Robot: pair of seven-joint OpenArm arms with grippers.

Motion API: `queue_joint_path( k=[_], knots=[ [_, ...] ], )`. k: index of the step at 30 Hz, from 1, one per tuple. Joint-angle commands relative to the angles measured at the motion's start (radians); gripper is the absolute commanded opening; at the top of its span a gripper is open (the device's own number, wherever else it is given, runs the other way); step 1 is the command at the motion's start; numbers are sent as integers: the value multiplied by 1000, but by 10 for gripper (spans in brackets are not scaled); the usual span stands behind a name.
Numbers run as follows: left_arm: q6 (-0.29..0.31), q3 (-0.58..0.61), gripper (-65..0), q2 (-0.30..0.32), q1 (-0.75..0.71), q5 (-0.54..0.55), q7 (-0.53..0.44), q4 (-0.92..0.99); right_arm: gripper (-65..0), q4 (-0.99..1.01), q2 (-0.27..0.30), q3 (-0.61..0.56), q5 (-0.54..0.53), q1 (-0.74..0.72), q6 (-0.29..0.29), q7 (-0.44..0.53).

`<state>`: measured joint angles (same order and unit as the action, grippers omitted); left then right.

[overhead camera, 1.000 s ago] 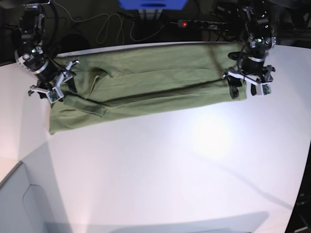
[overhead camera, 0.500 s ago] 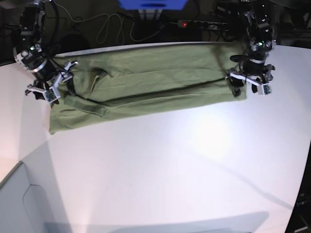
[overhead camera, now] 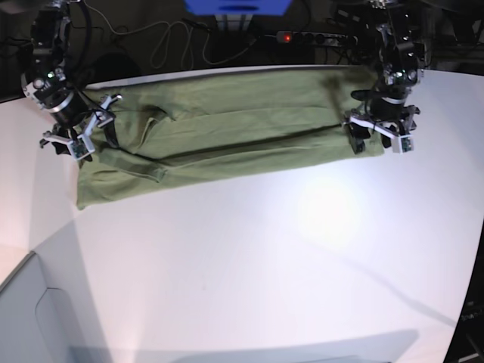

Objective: Fold the T-shirt properly
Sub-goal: 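Regrip the strip ends with both grippers, tightening the hold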

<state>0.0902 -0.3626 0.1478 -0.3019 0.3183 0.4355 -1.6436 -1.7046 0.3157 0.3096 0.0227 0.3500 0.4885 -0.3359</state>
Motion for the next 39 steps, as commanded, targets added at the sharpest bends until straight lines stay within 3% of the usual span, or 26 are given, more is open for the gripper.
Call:
queue_joint_path(
  k=[1, 10, 18, 39],
  knots=[
    [4, 1, -238, 9, 4, 8, -23, -17, -292, -13, 13, 7, -13, -4, 8, 24],
    [4, 0, -415, 3, 4, 8, -23, -17, -292, -12, 13, 7, -13, -4, 8, 24],
    [1, -6, -650, 0, -4, 8, -25, -27, -292, -12, 13, 7, -13, -6, 8, 24],
    [4, -62, -650, -3, -119, 8, -28, -175, -286, -18, -6, 23, -13, -15, 5, 31]
  ],
)
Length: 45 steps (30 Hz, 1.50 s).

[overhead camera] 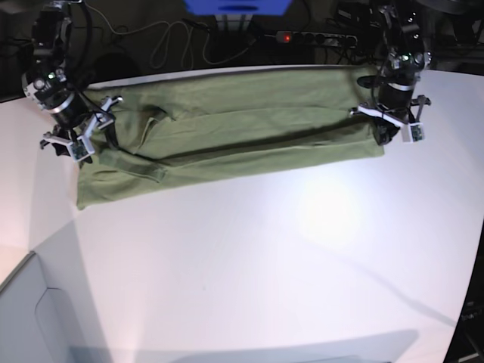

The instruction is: Fold the T-shirt properly

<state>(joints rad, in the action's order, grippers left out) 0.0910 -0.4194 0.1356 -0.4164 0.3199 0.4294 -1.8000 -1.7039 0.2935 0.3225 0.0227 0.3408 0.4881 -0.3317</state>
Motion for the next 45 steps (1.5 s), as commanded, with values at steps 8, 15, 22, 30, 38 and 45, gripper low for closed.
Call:
queue_joint_path(
  k=[8, 15, 22, 30, 38, 45],
  knots=[
    [3, 1, -650, 9, -59, 8, -27, -48, -286, -18, -7, 63, -13, -6, 7, 27],
    [3, 3, -650, 9, -71, 8, -19, -45, -284, -89, -27, 68, -14, 1, 7, 24],
    [0, -11, -522, -29, -74, 8, -19, -48, -284, -155, -49, 37, -13, -30, 8, 18],
    [2, -34, -367, -38, -91, 8, -19, -51, -290, -129, -46, -85, -13, -179, 8, -188],
    [2, -36, -367, -37, -140, 8, -19, -182, -285, 0, -47, -161, -13, -276, 10, -246],
    [2, -36, -367, -38, -174, 8, -19, -225, -291, 81, -47, -153, -13, -332, 10, -208]
  ],
)
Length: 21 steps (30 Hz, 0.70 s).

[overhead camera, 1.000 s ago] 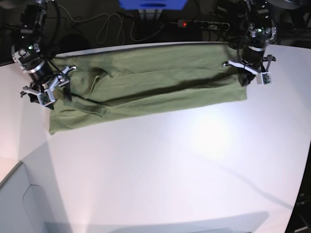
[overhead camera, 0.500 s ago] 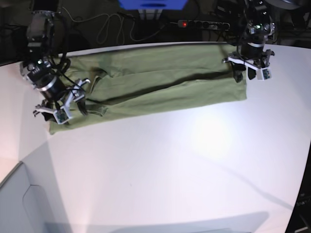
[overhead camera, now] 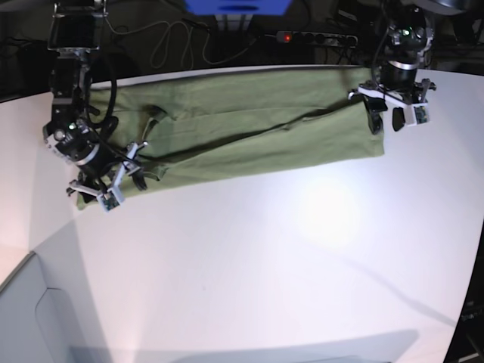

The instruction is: Fold the T-shirt properly

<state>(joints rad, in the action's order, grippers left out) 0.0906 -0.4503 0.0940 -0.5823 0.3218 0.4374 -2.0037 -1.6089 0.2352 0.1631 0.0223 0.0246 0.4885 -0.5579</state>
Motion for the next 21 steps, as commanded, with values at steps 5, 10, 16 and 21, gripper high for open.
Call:
queue_joint_path(
  k=[5, 10, 16, 21],
  knots=[
    [2, -5, -367, 3, -11, 6, -27, -21, -292, 77, 11, 6, -12, -70, 8, 20],
    [1, -5, -366, 3, -3, 6, -27, -15, -292, 108, 11, -1, -12, -44, 8, 20],
    [1, -5, -366, 5, 0, 6, -27, -12, -292, -12, 11, -1, -12, 94, 8, 22],
    [1, -5, -366, 5, 18, 6, -25, -12, -292, -129, 20, 3, -12, 194, 8, 22]
  ],
)
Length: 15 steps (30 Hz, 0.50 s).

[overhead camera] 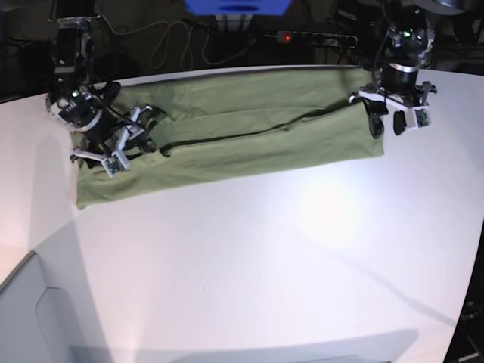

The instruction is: Fold the T-shirt properly

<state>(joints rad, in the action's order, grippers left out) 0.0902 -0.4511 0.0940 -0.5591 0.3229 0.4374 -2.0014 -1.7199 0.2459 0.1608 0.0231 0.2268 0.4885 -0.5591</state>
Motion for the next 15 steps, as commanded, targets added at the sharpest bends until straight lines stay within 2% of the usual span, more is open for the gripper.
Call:
queue_joint_path(
  k=[1, 5, 10, 15],
  knots=[
    [1, -4, -366, 5, -5, 3, -25, -14, -292, -41, 22, 7, -13, 7, 8, 23],
    [1, -4, -366, 6, -8, 3, -25, -14, -292, -133, 53, 44, -13, 42, 8, 23],
    [1, -4, -365, 5, -8, 3, -25, -14, -292, -139, 25, 167, -15, -28, 8, 15],
    [3, -4, -363, 5, -14, -1, -25, -12, -289, -56, 3, 162, -18, -77, 8, 14]
  ],
)
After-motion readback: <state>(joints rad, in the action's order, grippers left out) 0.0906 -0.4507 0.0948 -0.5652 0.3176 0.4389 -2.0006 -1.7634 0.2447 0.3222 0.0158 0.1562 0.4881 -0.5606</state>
